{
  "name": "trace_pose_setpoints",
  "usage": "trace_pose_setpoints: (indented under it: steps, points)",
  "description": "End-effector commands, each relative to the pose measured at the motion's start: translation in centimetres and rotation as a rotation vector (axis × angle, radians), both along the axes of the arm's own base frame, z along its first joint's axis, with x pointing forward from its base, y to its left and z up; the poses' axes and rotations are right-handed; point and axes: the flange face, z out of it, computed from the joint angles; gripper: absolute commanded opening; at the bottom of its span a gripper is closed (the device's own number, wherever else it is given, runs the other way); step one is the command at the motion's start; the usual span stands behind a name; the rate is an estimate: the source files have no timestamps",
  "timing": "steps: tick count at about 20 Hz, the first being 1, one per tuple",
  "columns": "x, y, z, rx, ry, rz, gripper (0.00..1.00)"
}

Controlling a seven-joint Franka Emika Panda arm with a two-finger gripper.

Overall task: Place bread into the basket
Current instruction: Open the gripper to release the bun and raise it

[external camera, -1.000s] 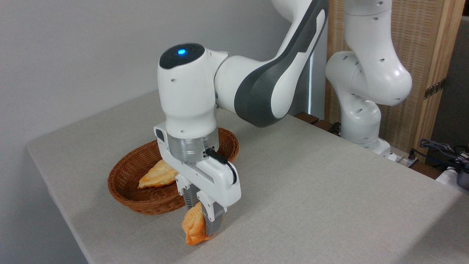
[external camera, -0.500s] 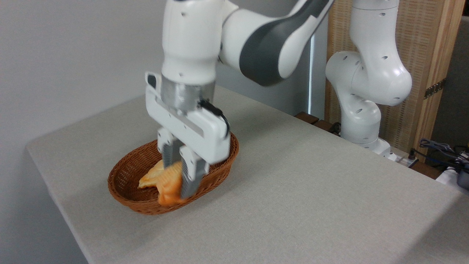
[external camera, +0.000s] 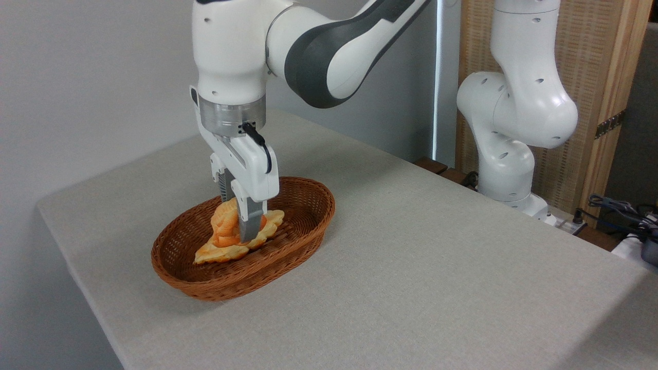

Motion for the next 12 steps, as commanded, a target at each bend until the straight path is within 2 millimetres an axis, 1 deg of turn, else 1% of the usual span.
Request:
trace_pose_setpoints:
  steps: [1,6,9,12]
  points:
    - [-0.2,-1.1,-0.9,-0.013,0.041,-0.018,1.00]
    - [0.0,-1.4,-1.9,-0.012,0.056,-0.022,1.00]
    - [0.1,-1.3,-1.5,-0.012,0.050,-0.020,1.00]
    - [0.3,-1.2,-0.6,-0.014,0.027,-0.017,1.00]
